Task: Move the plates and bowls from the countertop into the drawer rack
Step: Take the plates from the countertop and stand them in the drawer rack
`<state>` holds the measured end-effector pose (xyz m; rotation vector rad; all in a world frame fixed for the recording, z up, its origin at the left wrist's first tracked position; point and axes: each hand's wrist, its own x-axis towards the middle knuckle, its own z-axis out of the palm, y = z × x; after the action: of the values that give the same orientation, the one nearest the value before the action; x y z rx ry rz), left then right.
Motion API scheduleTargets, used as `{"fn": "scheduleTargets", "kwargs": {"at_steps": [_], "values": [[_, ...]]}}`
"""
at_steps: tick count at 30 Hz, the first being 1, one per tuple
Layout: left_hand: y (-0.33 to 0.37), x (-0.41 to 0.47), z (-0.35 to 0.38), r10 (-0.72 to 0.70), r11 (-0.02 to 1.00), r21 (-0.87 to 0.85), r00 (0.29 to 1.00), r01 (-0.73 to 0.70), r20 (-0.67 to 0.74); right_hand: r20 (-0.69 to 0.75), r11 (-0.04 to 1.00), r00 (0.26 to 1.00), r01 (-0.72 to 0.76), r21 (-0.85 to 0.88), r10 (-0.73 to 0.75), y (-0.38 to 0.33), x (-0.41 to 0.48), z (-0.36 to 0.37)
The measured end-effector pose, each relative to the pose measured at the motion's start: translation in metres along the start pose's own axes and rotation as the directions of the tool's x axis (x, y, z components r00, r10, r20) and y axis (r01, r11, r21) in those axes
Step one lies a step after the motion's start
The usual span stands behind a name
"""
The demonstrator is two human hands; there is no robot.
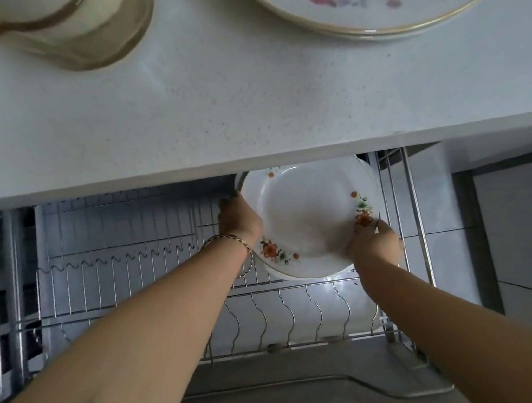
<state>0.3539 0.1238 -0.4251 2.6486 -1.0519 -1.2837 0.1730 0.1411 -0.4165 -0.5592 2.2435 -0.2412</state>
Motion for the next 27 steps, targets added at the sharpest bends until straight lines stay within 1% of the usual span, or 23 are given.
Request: {"fn": "scheduleTargets", "kwargs": {"at_steps": [2, 4, 6, 10, 12, 15, 18, 20, 22, 23, 24, 25, 26, 27], "values": [[-0.001, -0.003, 0.001, 0.036, 0.999, 0.013, 0.999, -0.036, -0.005, 0.01, 1.0, 1.0, -0.016, 0.015, 0.016, 0.0, -0.004, -0.002], [-0.004, -0.006, 0.001, 0.063, 0.998, 0.025, 0.998, -0.062, -0.03, 0.031, 1.0, 1.0, 0.003, 0.019, -0.004, 0.003, -0.005, 0.0], [-0.007, -0.009, 0.0, 0.056, 0.998, 0.015, 0.998, -0.056, -0.034, 0.036, 0.999, 0.999, 0.016, 0.035, -0.018, 0.005, -0.005, 0.001], [-0.017, -0.007, 0.005, 0.041, 0.984, -0.178, 0.998, -0.032, 0.046, 0.013, 0.99, 1.0, -0.009, 0.143, 0.007, 0.004, 0.001, 0.002], [-0.018, -0.01, 0.005, 0.049, 0.976, -0.213, 0.998, -0.039, 0.044, 0.026, 0.988, 0.999, 0.014, 0.151, -0.018, 0.005, 0.004, 0.003], [-0.021, -0.014, 0.006, 0.055, 0.976, -0.212, 0.998, -0.046, 0.037, 0.023, 0.988, 0.997, 0.063, 0.138, -0.067, 0.006, 0.007, 0.004], [-0.023, -0.022, 0.007, 0.053, 0.984, -0.172, 0.997, -0.041, 0.061, 0.006, 0.988, 0.996, 0.09, 0.129, -0.092, 0.005, 0.007, 0.0], [-0.023, -0.029, 0.005, 0.016, 0.993, -0.118, 0.996, -0.006, 0.084, 0.027, 0.995, 0.995, 0.091, 0.034, -0.092, 0.002, 0.0, -0.006], [-0.018, -0.045, -0.005, -0.037, 0.999, -0.031, 0.997, 0.039, 0.069, 0.098, 0.985, 0.993, 0.075, -0.157, -0.06, -0.004, -0.011, -0.015], [-0.013, -0.055, -0.011, -0.019, 1.0, -0.014, 0.998, 0.02, 0.054, 0.15, 0.956, 0.987, 0.093, -0.278, -0.053, -0.008, -0.017, -0.02], [-0.008, -0.068, -0.018, 0.033, 0.999, -0.019, 0.998, -0.032, 0.05, 0.229, 0.906, 0.972, 0.142, -0.398, -0.052, -0.014, -0.025, -0.027], [0.0, -0.083, -0.028, 0.111, 0.993, -0.035, 0.992, -0.109, 0.054, 0.336, 0.833, 0.939, 0.24, -0.499, -0.069, -0.022, -0.036, -0.038], [0.006, -0.099, -0.038, 0.195, 0.98, -0.058, 0.979, -0.192, 0.053, 0.452, 0.745, 0.887, 0.364, -0.558, -0.095, -0.032, -0.048, -0.051], [0.015, -0.115, -0.05, 0.253, 0.964, -0.1, 0.966, -0.247, 0.048, 0.562, 0.66, 0.818, 0.49, -0.569, -0.123, -0.044, -0.061, -0.066]]}}
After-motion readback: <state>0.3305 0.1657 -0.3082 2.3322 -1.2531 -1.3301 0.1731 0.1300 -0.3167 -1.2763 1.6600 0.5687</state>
